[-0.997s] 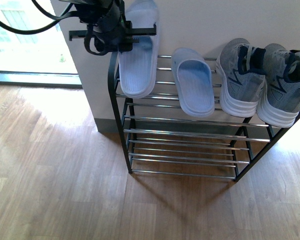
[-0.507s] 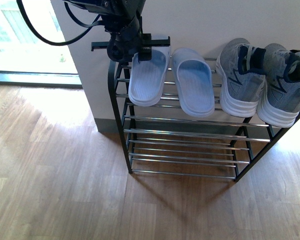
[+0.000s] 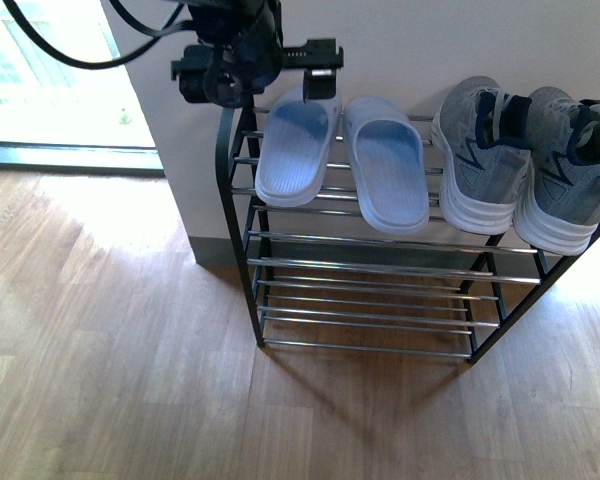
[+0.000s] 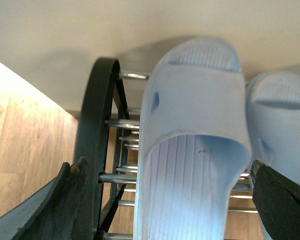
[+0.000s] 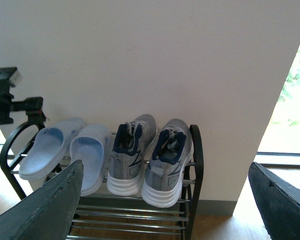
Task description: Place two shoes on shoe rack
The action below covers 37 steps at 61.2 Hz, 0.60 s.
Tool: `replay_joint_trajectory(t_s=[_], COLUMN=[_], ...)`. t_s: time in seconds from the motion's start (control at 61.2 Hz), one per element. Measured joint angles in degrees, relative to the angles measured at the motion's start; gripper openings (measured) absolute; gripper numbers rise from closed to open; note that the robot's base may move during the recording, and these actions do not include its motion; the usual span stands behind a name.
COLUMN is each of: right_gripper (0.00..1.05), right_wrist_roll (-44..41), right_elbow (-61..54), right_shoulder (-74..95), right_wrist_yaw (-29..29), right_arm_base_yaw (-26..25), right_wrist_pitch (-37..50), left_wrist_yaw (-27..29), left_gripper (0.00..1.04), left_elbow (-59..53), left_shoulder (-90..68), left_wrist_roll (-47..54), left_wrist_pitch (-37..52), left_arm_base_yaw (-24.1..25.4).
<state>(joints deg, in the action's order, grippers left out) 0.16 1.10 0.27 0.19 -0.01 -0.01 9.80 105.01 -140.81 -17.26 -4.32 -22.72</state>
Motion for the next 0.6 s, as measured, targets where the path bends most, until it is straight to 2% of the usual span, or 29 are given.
replay_joint_trajectory(t_s=[0.343,0.605], right_gripper=[0.96,0.96], right_wrist_roll=[0.02,0.0], right_elbow=[0.0,0.0], right_shoulder=[0.0,0.0], right_wrist_yaw=[0.0,-0.02], right_arm_base_yaw=[0.0,0.0], right_wrist_pitch=[0.0,0.0], left_wrist_yaw=[11.26,18.16], left_gripper=[0.95,0.95], left_elbow=[-38.73,-64.19], left_shoulder=[29.2,54.25], left_wrist_roll=[1.46,2.62], left_wrist_pitch=[20.37,25.35], left_arm_base_yaw=[1.01,4.81])
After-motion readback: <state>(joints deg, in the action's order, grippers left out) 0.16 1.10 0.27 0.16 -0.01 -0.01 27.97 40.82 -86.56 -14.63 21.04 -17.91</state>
